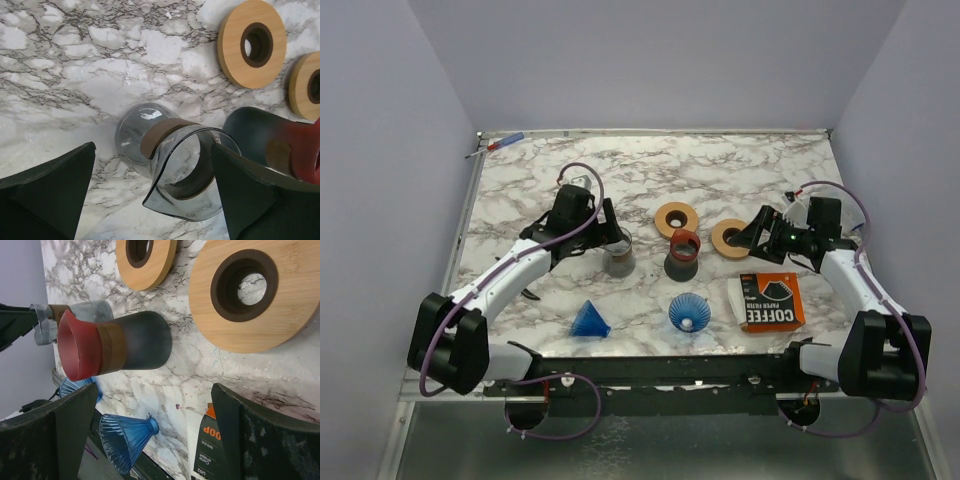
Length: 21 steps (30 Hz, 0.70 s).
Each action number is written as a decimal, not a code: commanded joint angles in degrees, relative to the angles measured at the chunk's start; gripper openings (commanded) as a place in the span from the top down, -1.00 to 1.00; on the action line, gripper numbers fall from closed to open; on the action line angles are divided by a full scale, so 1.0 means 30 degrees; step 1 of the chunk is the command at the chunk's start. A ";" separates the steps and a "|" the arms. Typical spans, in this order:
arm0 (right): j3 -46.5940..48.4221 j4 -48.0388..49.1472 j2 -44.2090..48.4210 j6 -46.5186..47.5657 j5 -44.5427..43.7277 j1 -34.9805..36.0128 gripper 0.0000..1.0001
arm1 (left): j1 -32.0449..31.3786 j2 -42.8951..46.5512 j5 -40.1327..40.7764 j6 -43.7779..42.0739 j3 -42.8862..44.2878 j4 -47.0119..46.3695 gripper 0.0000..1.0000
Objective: Place the coffee filter in the dripper
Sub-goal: Move the coffee server to the center of the board.
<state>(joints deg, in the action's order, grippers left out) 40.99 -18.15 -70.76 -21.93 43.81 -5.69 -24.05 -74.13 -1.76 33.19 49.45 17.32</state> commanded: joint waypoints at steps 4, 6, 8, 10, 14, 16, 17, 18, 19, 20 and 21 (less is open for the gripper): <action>0.0344 -0.0561 -0.0104 0.0427 -0.0753 -0.0032 -1.00 | -0.1323 -0.1827 0.4497 -0.1845 0.2176 0.2685 -0.98; 0.0322 -0.0570 -0.0069 0.0444 -0.0858 -0.0032 -1.00 | -0.1453 -0.2144 0.4841 -0.1958 0.2354 0.2879 -0.95; 0.0367 -0.0653 -0.0070 0.0467 -0.0918 -0.0032 -1.00 | -0.1528 -0.2533 0.4934 -0.2120 0.2573 0.3019 -0.89; 0.0372 -0.0722 0.0013 0.0457 -0.0991 -0.0034 -1.00 | -0.1611 -0.2948 0.5021 -0.2278 0.2783 0.3137 -0.85; 0.0449 -0.0933 0.0206 0.0457 -0.1127 -0.0032 -1.00 | -0.1712 -0.3854 0.5430 -0.2419 0.3289 0.3686 -0.81; 0.0507 -0.1056 0.0259 0.0482 -0.1149 -0.0036 -1.00 | -0.1710 -0.4193 0.5611 -0.2555 0.3474 0.3793 -0.76; 0.0489 -0.1093 0.0317 0.0507 -0.1178 -0.0017 -1.00 | -0.1731 -0.4326 0.5763 -0.2628 0.3567 0.3830 -0.73; 0.0454 -0.1097 0.0387 0.0466 -0.1258 -0.0033 -1.00 | -0.1737 -0.4452 0.5925 -0.2692 0.3630 0.3860 -0.68; 0.0431 -0.1160 0.0447 0.0472 -0.1390 -0.0035 -1.00 | -0.1738 -0.4545 0.6117 -0.2733 0.3704 0.3864 -0.61; 0.0428 -0.1219 0.0506 0.0461 -0.1479 -0.0017 -1.00 | -0.1738 -0.4670 0.6284 -0.2756 0.3797 0.3912 -0.56; 0.0402 -0.1241 0.0546 0.0456 -0.1505 -0.0033 -1.00 | -0.1738 -0.4763 0.6422 -0.2730 0.3878 0.3944 -0.52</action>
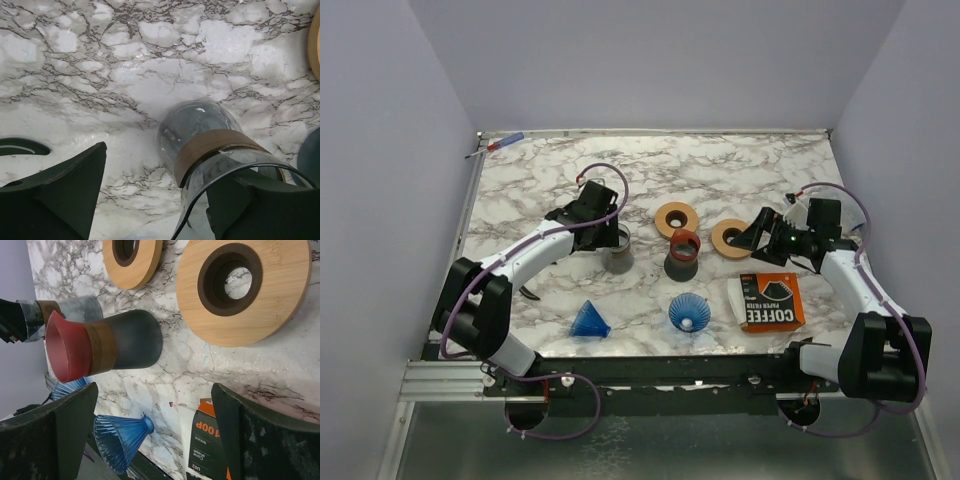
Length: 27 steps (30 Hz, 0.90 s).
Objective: Place the coffee filter in the dripper
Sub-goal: Move the coffee server to the center of the board.
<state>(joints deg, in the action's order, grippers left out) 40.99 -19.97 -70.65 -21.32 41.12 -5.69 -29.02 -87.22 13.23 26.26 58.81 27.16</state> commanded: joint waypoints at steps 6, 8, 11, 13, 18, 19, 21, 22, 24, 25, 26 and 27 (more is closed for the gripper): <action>0.0464 -0.0807 0.0436 0.0257 -0.0638 -0.0035 -1.00 | -0.0092 -0.0424 0.2889 -0.0104 0.1037 0.0769 -0.34; 0.0561 -0.0947 0.0479 0.0279 -0.0670 -0.0032 -1.00 | -0.0084 -0.0231 0.3497 -0.0075 0.1094 0.0894 -0.32; 0.0669 -0.0919 0.0480 0.0248 -0.0693 -0.0035 -1.00 | -0.0089 0.0058 0.4303 -0.0060 0.1056 0.1092 -0.31; 0.0740 -0.0947 0.0400 0.0239 -0.0715 -0.0035 -1.00 | -0.0084 0.0175 0.4724 -0.0054 0.0998 0.1324 -0.31; 0.0835 -0.0806 0.0260 0.0189 -0.0671 -0.0014 -1.00 | -0.0089 0.0491 0.5346 -0.0268 0.0927 0.1621 -0.46; 0.0786 -0.0671 0.0275 0.0145 -0.0631 -0.0033 -1.00 | -0.0103 0.0503 0.5616 -0.0285 0.0982 0.1814 -0.49; 0.0776 -0.0553 0.0206 0.0134 -0.0466 -0.0035 -1.00 | -0.0095 0.0562 0.5904 -0.0524 0.1035 0.2053 -0.60; 0.0804 -0.0552 0.0191 0.0145 -0.0403 -0.0032 -1.00 | -0.0086 0.0644 0.5956 -0.0598 0.1024 0.2139 -0.65; 0.0872 -0.0543 0.0136 0.0157 -0.0350 -0.0035 -1.00 | -0.0086 0.0949 0.5784 -0.0671 0.0995 0.2155 -0.74; 0.0926 -0.0565 0.0102 0.0203 -0.0309 -0.0032 -1.00 | -0.0084 0.1113 0.5443 -0.0734 0.0986 0.2152 -0.78; 0.0977 -0.0619 0.0086 0.0319 -0.0237 -0.0035 -1.00 | -0.0084 0.1346 0.4983 -0.0841 0.1033 0.2152 -0.82; 0.1031 -0.0637 0.0044 0.0476 -0.0196 -0.0021 -1.00 | -0.0084 0.1628 0.4483 -0.0891 0.1065 0.2122 -0.86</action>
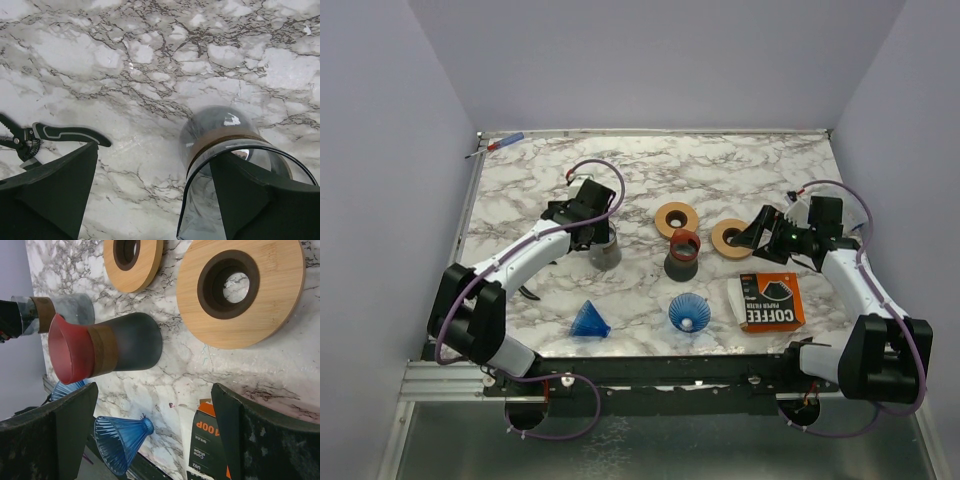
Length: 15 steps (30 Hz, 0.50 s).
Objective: Place the coffee filter in the dripper
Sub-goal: Move the coffee server to the center of the board.
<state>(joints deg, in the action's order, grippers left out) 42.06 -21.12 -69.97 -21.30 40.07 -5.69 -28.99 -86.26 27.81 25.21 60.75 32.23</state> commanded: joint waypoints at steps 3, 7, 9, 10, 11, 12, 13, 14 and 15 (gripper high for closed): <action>0.0757 -0.0213 -0.0256 0.0554 0.0272 -0.0016 -1.00 | -0.0095 0.2243 -0.1624 -0.0678 0.0513 0.0374 -0.97; 0.0881 -0.0182 -0.0439 0.0495 0.0366 -0.0011 -1.00 | -0.0092 0.3875 -0.2783 -0.0917 0.0395 0.0339 -0.98; 0.1045 -0.0190 -0.0583 0.0475 0.0351 -0.0006 -1.00 | -0.0102 0.4763 -0.3451 -0.1185 0.0194 0.0326 -0.98; 0.1137 -0.0132 -0.0669 0.0449 0.0440 0.0023 -1.00 | -0.0103 0.5243 -0.3629 -0.1254 0.0048 0.0305 -0.98; 0.1237 -0.0070 -0.0812 0.0416 0.0514 0.0074 -1.00 | -0.0108 0.5694 -0.3739 -0.1343 -0.0124 0.0262 -0.98; 0.1366 -0.0003 -0.0925 0.0368 0.0512 0.0139 -1.00 | -0.0093 0.6212 -0.3804 -0.1417 -0.0373 0.0158 -0.98; 0.1567 0.0136 -0.1060 0.0340 0.0552 0.0257 -1.00 | -0.0099 0.6706 -0.3779 -0.1451 -0.0645 0.0054 -0.98; 0.1741 0.0232 -0.1223 0.0260 0.0579 0.0363 -1.00 | -0.0078 0.7199 -0.3729 -0.1507 -0.0972 -0.0139 -0.98; 0.2008 0.0284 -0.1416 0.0177 0.0587 0.0523 -1.00 | -0.0091 0.7722 -0.3649 -0.1613 -0.1405 -0.0471 -0.98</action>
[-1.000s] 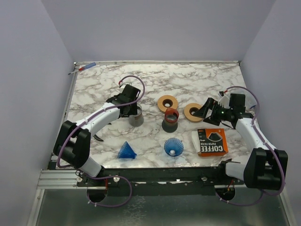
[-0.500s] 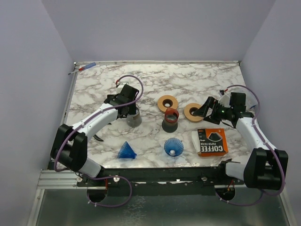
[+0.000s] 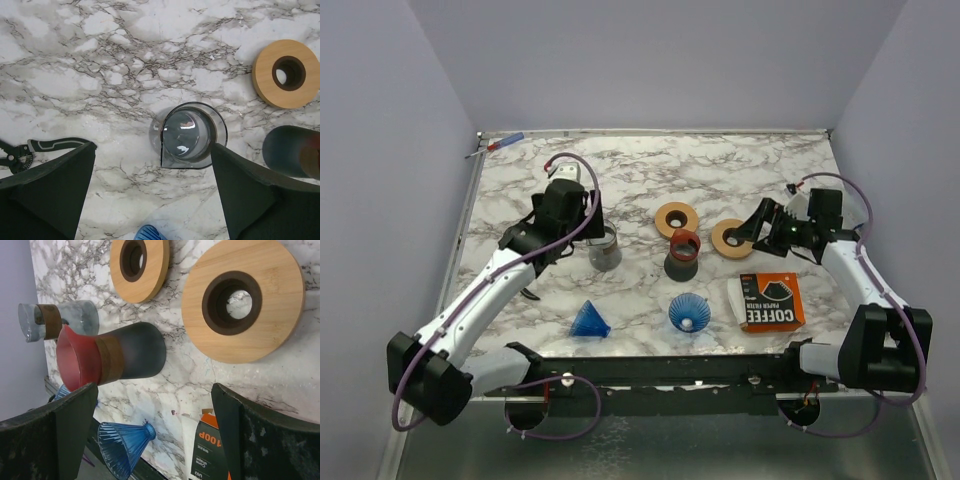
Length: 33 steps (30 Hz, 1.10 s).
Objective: Place the coffee filter in the dripper
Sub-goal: Move the coffee server to the center of the board, then pick up the dripper holder from the center of the board.
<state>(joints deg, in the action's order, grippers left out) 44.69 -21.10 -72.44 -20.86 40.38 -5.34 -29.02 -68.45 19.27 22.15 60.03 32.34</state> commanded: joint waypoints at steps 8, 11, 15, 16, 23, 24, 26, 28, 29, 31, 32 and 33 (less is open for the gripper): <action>0.4894 -0.1159 -0.3901 0.0313 -0.2522 0.3457 -0.97 | -0.0082 0.5722 -0.2403 -0.0660 -0.4613 -0.4115 -0.98; 0.6709 -0.1784 -0.5459 0.0631 -0.4688 0.4165 -0.93 | -0.0058 0.6810 -0.2763 -0.0927 -0.5168 -0.4643 -0.98; 0.8927 -0.2143 -0.7383 0.1158 -0.6866 0.4844 -0.90 | -0.0028 0.7989 -0.2223 -0.0488 -0.5573 -0.4917 -0.98; 0.9502 -0.2224 -0.7958 0.1282 -0.7201 0.5050 -0.88 | -0.0029 0.8188 -0.2378 -0.0337 -0.5718 -0.5092 -0.98; 1.2971 -0.2856 -1.1634 0.2081 -0.8116 0.6416 -0.81 | 0.0058 0.8648 -0.2402 -0.0946 -0.5975 -0.5326 -0.98; 1.3303 -0.2929 -1.2134 0.2181 -0.8189 0.6601 -0.80 | 0.0087 0.8699 -0.2521 -0.0815 -0.6017 -0.5326 -0.98; 1.3980 -0.3214 -1.3058 0.2385 -0.8181 0.7003 -0.80 | 0.0092 0.8752 -0.2877 -0.0603 -0.6088 -0.5367 -0.98; 1.4517 -0.3426 -1.4046 0.2476 -0.8162 0.7470 -0.80 | 0.0090 0.8649 -0.3045 -0.0562 -0.6094 -0.5389 -0.98; 1.4819 -0.3564 -1.4460 0.2546 -0.8213 0.7660 -0.79 | 0.0110 0.8589 -0.2990 -0.0646 -0.6072 -0.5374 -0.98; 1.5348 -0.3704 -1.5159 0.2589 -0.8496 0.8007 -0.77 | 0.0121 0.8491 -0.2940 -0.0790 -0.6079 -0.5348 -0.98; 1.5527 -0.3694 -1.5445 0.2589 -0.8617 0.8108 -0.76 | 0.0114 0.8489 -0.2937 -0.0763 -0.6114 -0.5340 -0.98; 1.5685 -0.3674 -1.5715 0.2589 -0.8684 0.8157 -0.75 | 0.0120 0.8504 -0.2998 -0.0712 -0.6122 -0.5368 -0.98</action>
<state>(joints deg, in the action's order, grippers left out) 88.92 -29.36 -116.38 -14.48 16.95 17.80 -28.95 -43.09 11.88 20.27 42.30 17.23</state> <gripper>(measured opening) 0.884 0.987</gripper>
